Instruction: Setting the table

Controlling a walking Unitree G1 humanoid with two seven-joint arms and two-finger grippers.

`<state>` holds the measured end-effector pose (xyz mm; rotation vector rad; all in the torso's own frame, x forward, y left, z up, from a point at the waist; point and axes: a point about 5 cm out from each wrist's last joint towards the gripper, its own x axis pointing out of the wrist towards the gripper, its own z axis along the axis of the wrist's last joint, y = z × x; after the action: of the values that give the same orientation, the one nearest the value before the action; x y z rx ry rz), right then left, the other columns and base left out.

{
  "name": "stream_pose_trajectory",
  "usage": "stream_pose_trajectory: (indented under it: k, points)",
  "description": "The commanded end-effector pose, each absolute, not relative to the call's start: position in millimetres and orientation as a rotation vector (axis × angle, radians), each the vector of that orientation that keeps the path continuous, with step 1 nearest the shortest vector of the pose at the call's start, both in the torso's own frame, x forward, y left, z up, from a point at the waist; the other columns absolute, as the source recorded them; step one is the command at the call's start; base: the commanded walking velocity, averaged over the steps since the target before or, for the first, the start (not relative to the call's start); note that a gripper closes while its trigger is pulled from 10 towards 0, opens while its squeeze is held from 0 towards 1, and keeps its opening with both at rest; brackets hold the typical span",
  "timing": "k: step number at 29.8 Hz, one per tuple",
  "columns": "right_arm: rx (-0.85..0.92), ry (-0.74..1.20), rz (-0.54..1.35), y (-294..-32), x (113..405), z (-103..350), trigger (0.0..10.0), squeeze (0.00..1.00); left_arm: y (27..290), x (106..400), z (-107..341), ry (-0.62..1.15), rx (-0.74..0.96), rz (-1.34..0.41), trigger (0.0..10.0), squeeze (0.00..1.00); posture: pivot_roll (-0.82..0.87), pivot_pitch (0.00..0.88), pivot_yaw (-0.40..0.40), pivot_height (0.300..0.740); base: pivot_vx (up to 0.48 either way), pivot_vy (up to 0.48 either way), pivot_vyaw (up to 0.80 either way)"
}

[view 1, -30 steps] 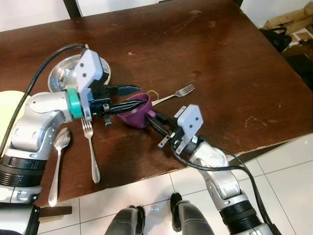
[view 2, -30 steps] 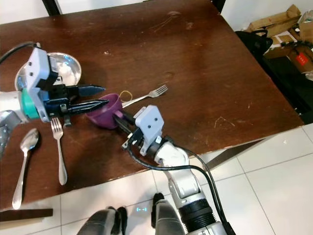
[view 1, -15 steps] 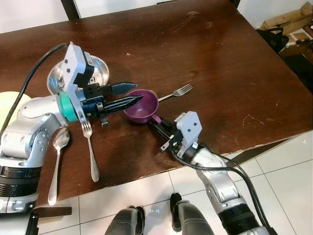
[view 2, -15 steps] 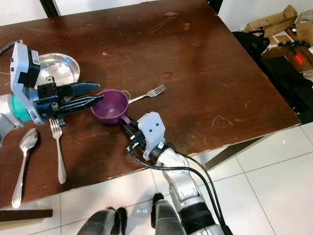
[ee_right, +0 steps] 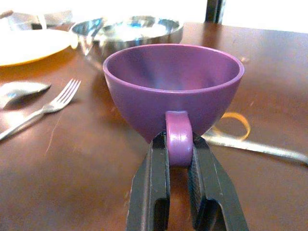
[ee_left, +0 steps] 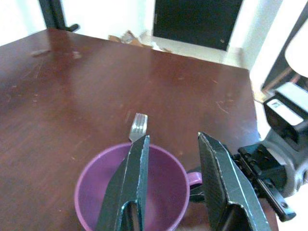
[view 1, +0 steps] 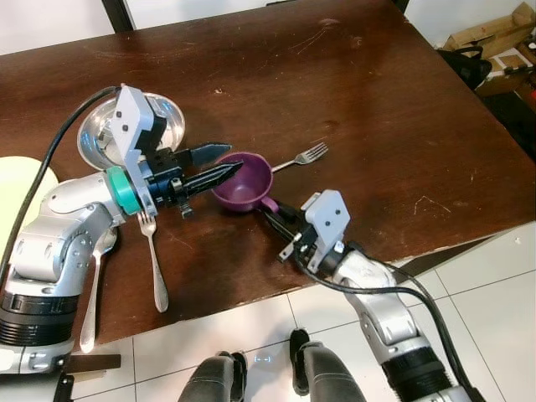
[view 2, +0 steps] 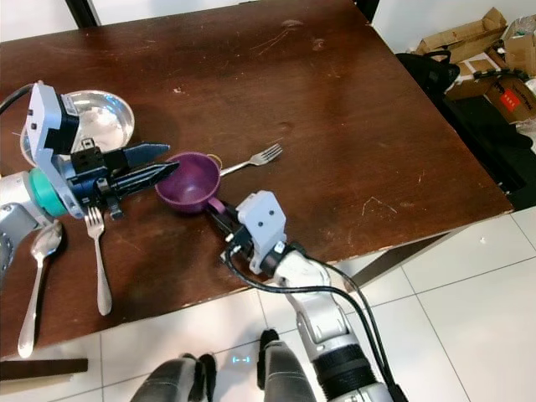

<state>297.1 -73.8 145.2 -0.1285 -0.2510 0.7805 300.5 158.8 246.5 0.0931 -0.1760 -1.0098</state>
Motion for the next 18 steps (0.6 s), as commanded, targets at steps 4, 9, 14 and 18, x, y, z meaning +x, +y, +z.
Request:
stream_pose_trajectory:
  k: [4,9,14,18]
  points:
    - [-0.103,-0.275,0.709,-75.6,299.2,148.9,10.0,0.00,161.3,302.9,246.2,-0.198,0.076,-0.919,10.0,0.00,0.03,0.211,0.085,0.740,0.000,0.000,0.00]
    - [-0.090,-0.303,0.645,-81.1,301.9,156.2,10.0,0.00,164.3,308.5,254.1,-0.241,0.029,-0.841,10.0,0.00,0.03,0.213,0.086,0.740,0.000,0.000,0.00]
    - [-0.091,-0.279,0.445,-103.2,300.4,148.3,10.0,0.00,178.6,310.0,266.9,-0.265,0.064,-0.643,10.0,0.00,0.03,0.223,0.105,0.740,0.000,0.000,0.00]
    - [-0.068,-0.315,0.296,-118.6,303.1,158.9,10.0,0.00,184.5,305.5,244.5,-0.191,0.137,-0.513,10.0,0.00,0.03,0.225,0.114,0.740,0.000,0.000,0.00]
